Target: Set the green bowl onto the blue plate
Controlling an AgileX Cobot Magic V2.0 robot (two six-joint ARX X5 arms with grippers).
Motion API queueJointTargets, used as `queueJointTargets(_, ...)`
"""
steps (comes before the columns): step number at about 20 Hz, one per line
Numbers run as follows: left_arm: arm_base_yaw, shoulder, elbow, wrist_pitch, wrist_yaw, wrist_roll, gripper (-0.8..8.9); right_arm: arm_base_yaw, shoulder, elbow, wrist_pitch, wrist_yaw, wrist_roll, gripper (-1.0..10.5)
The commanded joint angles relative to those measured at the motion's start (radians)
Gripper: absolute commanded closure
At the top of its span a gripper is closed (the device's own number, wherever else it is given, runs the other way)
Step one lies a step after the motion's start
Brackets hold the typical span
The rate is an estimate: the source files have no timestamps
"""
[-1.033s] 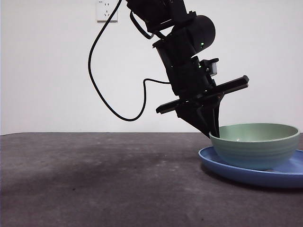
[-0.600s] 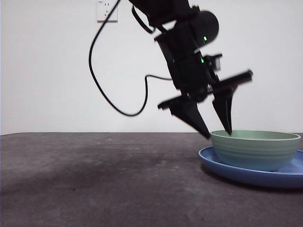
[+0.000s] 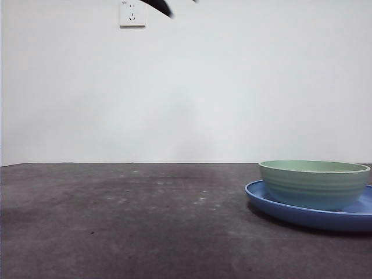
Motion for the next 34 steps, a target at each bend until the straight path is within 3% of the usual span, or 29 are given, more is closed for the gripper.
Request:
queueJointTargets(1,0.027,-0.105,-0.121,0.001,-0.002,0.028,5.54,0.003,0.005,0.018,0.008,0.003,0.01,4.6)
queueJointTargets(4,0.055,-0.29,-0.349,0.033,0.034,0.063,5.55,0.003,0.005,0.018,0.008,0.003,0.011,4.6)
queueJointTargets(10,0.055,-0.549,-0.658,0.04,0.293,0.159,5.56,0.003,0.005,0.017,0.007,0.003,0.011,4.6)
queueJointTargets(17,0.054,-0.638,-0.792,0.036,0.578,0.256,5.56,0.003,0.005,0.017,0.002,0.003,0.016,4.6)
queueJointTargets(28,0.053,-0.641,-0.803,0.023,0.592,0.266,5.56,0.003,0.005,0.01,-0.008,0.007,0.032,4.6)
queueJointTargets(30,0.053,-0.641,-0.803,0.023,0.592,0.266,5.56,0.003,0.005,0.01,-0.008,0.04,0.047,4.6)
queueJointTargets(34,0.053,-0.641,-0.803,0.023,0.592,0.266,5.56,0.003,0.011,0.01,-0.009,0.189,0.115,4.6)
